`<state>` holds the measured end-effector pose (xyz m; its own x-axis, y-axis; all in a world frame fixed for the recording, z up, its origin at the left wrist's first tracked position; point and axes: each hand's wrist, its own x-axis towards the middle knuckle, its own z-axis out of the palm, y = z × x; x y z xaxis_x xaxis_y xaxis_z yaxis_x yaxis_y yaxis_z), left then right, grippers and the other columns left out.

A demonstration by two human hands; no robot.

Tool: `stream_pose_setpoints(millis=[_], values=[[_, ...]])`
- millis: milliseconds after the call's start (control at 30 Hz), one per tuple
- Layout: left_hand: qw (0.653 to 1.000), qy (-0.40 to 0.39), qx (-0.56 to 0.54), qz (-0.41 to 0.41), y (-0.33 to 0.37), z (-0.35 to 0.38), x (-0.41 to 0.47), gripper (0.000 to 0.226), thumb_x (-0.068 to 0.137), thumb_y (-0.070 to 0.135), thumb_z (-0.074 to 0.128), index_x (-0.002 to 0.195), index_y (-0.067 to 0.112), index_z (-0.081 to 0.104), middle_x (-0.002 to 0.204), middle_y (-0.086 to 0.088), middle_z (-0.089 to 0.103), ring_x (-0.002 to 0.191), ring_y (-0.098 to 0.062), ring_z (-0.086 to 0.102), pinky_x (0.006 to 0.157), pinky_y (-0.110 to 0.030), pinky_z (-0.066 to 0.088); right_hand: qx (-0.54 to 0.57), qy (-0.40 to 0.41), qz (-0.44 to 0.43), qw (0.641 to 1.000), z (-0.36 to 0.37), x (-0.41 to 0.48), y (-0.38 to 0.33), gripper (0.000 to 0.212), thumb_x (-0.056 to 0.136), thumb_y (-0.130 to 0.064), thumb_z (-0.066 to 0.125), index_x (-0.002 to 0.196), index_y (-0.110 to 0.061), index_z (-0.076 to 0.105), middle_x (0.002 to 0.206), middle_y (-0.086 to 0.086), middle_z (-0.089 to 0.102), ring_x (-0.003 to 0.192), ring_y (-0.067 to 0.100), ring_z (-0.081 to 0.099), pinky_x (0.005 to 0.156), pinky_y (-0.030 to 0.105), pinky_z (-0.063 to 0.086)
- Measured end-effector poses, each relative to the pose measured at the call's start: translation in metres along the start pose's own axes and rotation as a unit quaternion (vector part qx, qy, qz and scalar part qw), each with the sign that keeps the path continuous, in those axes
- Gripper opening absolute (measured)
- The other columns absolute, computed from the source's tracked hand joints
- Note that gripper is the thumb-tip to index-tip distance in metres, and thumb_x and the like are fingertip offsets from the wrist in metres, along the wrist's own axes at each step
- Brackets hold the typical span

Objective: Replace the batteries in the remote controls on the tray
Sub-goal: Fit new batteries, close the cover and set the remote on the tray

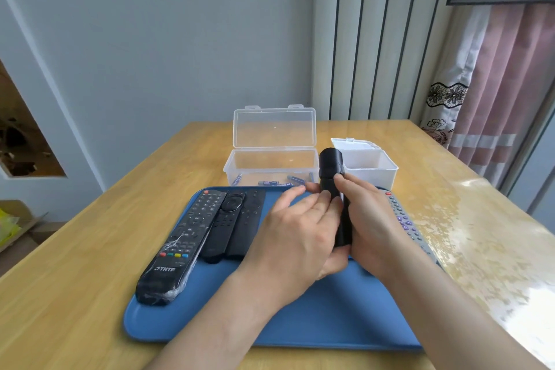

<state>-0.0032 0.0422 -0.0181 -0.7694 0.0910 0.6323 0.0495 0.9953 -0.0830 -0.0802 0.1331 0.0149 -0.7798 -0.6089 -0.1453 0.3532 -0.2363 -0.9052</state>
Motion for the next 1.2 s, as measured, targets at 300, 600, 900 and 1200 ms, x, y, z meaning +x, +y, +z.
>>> stream_pose_setpoints(millis=[300, 600, 900, 1200], values=[[0.989, -0.019, -0.124, -0.074, -0.008, -0.009, 0.000, 0.068, 0.077, 0.056, 0.057, 0.133, 0.018, 0.053, 0.143, 0.003, 0.049, 0.135, -0.013, 0.037, 0.107, -0.036, 0.040, 0.053, -0.037, -0.019, 0.998, -0.005, 0.003, -0.002, 0.029, 0.103, -0.021, 0.044, 0.120, -0.007, 0.063, 0.110, 0.012, 0.072, 0.097, 0.024, 0.069, 0.084, 0.040, 0.058], [0.962, -0.051, -0.215, -0.158, -0.016, -0.016, -0.001, 0.111, 0.061, 0.050, 0.082, 0.152, 0.026, 0.023, 0.158, 0.017, 0.018, 0.142, 0.007, 0.015, 0.115, -0.015, 0.017, -0.021, -0.067, -0.052, 0.996, 0.007, -0.004, 0.005, 0.024, 0.103, -0.016, 0.042, 0.110, -0.018, 0.065, 0.066, 0.007, 0.064, 0.056, 0.020, 0.058, 0.054, 0.028, 0.056], [0.908, -0.030, -0.335, -0.251, -0.019, -0.021, -0.004, 0.098, 0.051, 0.043, 0.082, 0.140, 0.044, 0.041, 0.143, 0.016, 0.048, 0.124, -0.004, 0.049, 0.099, -0.014, 0.040, -0.018, -0.091, -0.034, 0.995, 0.013, -0.005, 0.013, 0.024, 0.104, -0.016, 0.040, 0.121, -0.018, 0.057, 0.072, 0.008, 0.057, 0.051, 0.018, 0.051, 0.048, 0.026, 0.047], [0.762, 0.061, -0.578, -0.286, -0.039, -0.039, 0.003, 0.071, 0.073, 0.026, 0.076, 0.137, 0.033, 0.045, 0.140, 0.011, 0.050, 0.123, -0.005, 0.053, 0.100, -0.033, 0.047, -0.195, -0.150, -0.114, 0.963, 0.002, -0.005, 0.002, 0.024, 0.099, -0.016, 0.053, 0.121, -0.022, 0.062, 0.084, 0.007, 0.072, 0.062, 0.022, 0.067, 0.050, 0.027, 0.049]])
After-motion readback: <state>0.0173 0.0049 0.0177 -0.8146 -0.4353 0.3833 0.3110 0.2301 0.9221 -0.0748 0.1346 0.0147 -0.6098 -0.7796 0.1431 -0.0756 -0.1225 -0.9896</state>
